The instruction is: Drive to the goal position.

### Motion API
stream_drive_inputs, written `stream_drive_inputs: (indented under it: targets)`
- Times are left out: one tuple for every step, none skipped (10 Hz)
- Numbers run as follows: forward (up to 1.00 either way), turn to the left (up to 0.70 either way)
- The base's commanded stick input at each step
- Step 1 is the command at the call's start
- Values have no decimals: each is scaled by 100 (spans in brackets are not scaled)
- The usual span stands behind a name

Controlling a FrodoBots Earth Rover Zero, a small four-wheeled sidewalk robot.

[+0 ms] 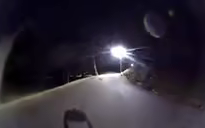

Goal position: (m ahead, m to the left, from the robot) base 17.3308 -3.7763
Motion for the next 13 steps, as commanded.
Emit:
stream_drive_inputs:
  targets:
    - [100,3]
    - [100,3]
    - [100,3]
    - [100,3]
    - [100,3]
    - [100,3]
    - [100,3]
    - [100,3]
    - [100,3]
    - [100,3]
    - [100,2]
    - [100,3]
    - [100,3]
